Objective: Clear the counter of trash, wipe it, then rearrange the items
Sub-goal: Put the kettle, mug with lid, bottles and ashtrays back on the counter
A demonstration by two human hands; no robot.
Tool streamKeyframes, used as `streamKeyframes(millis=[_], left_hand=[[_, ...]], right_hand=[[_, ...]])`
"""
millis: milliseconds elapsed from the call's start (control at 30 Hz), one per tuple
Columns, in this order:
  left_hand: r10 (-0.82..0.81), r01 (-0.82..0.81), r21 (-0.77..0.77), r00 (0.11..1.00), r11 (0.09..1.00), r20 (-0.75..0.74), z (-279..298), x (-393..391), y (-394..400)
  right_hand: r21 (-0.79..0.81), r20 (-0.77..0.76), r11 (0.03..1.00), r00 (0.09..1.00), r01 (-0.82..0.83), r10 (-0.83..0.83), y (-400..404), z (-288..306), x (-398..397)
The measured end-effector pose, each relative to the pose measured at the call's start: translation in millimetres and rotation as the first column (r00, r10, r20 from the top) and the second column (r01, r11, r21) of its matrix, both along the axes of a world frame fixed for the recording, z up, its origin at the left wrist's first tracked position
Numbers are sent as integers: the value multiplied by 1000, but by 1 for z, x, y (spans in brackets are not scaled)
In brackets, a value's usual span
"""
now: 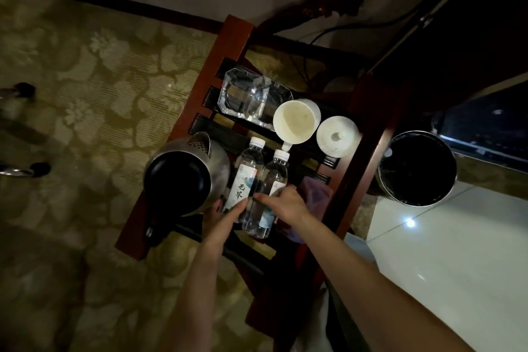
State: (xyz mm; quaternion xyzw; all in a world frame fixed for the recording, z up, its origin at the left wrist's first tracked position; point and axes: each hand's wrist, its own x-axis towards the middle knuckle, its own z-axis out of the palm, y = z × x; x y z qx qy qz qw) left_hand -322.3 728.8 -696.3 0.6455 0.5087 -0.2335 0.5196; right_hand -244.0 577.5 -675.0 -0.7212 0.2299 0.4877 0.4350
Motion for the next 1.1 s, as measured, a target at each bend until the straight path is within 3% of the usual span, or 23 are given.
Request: streamKeyframes(millis=[167, 433, 600, 733, 800, 1100], left_hand=[[-100, 100, 23, 995, 995, 12, 9, 6, 4], [190, -154, -222, 970, 963, 150, 64, -3, -28], [192, -147, -229, 963, 962, 190, 124, -12, -57], [187, -126, -250, 954, 960, 235, 185, -14, -74], [214, -134, -270, 933, 953, 290, 222, -5, -78], [88, 125, -302, 793, 945, 603, 400, 57, -81]], right_hand=[[-50, 9, 999, 1000, -11, 11, 4, 2, 5], [101, 109, 974, 971, 204, -215, -24, 38, -7], [231, 97, 953, 970, 194, -221, -64, 84, -11], [319, 114, 930, 967, 182, -228, -87, 145, -8], [337, 192, 928, 954, 156, -231, -94, 182, -1], [462, 509, 886, 806, 41, -303, -117, 386, 47]])
